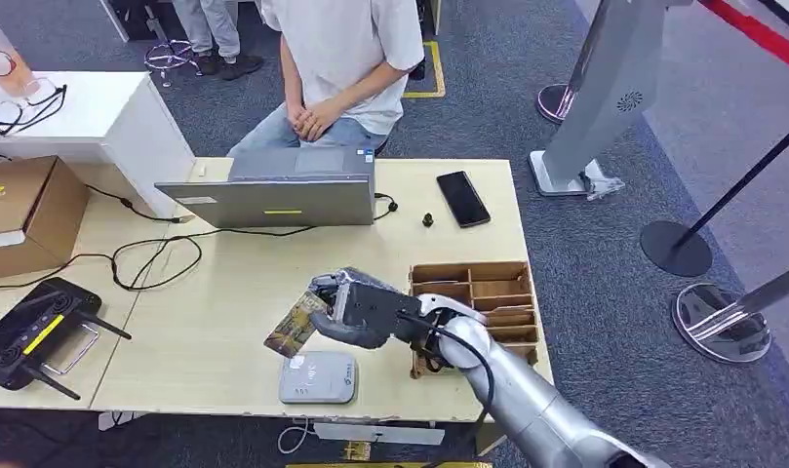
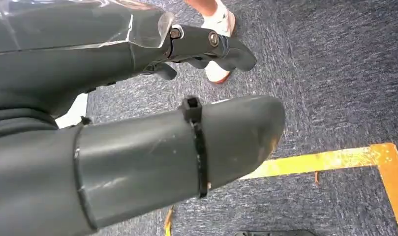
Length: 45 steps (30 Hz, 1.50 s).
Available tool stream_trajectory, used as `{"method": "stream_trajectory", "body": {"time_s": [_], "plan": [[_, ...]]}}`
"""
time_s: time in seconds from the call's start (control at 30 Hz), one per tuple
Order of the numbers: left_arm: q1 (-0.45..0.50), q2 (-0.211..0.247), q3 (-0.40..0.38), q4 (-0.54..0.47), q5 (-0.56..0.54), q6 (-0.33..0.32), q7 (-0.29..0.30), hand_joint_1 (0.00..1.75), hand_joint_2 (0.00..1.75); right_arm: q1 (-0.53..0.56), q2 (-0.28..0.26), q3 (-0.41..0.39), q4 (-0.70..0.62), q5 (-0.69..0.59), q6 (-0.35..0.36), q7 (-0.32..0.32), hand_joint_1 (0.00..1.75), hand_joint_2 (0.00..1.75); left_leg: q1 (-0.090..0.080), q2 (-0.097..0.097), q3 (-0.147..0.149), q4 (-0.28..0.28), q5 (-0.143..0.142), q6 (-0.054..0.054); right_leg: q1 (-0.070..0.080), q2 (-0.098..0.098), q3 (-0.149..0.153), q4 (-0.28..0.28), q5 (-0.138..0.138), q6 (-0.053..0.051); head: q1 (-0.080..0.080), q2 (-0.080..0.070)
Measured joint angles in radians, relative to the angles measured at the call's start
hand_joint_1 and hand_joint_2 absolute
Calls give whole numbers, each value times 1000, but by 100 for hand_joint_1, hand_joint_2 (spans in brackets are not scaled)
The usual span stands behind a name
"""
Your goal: Pass the card to the sensor for recognition and then transmit it.
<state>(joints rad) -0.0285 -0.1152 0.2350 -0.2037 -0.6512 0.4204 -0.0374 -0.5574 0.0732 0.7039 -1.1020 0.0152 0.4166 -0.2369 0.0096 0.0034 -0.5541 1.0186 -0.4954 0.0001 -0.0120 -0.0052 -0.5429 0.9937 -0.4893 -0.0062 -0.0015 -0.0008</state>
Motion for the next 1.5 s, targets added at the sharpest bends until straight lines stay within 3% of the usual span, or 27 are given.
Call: {"method": "stream_trajectory", "body": {"time_s": [0.17, 0.57, 0.97, 1.33, 1.5], "plan": [[-1, 0, 0, 0, -1, 0, 7, 0, 0, -16, 6, 45, 70, -57, 48, 43, 175, 175, 0, 0, 0, 0, 0, -1, 0, 0, 0, 0, 0, 0, 0, 0], [-4, 0, 4, 0, -12, -10, 17, 0, 0, -16, 12, 117, 164, -25, 37, 88, 175, 175, 0, 0, 0, 0, 0, -1, 0, 0, 0, 0, 0, 0, 0, 0], [-8, 0, 4, 0, -22, -21, 26, 0, 0, -10, 17, 162, 207, 24, -42, 136, 175, 175, 0, 0, 0, 0, 0, -1, 0, 0, -1, 0, 0, 0, 0, 0], [-12, 0, 4, 0, -36, -27, 40, 0, 0, 0, 17, 163, 207, 137, -197, 233, 175, 175, 0, 0, 0, 0, 0, -1, 0, 0, -1, 0, 0, 0, 0, 0], [-14, 0, 4, 0, -39, -27, 49, 0, 0, 0, 17, 168, 207, 185, -229, 262, 175, 175, 0, 0, 0, 0, 0, -1, 0, 0, -1, 0, 0, 0, 0, 0]]}}
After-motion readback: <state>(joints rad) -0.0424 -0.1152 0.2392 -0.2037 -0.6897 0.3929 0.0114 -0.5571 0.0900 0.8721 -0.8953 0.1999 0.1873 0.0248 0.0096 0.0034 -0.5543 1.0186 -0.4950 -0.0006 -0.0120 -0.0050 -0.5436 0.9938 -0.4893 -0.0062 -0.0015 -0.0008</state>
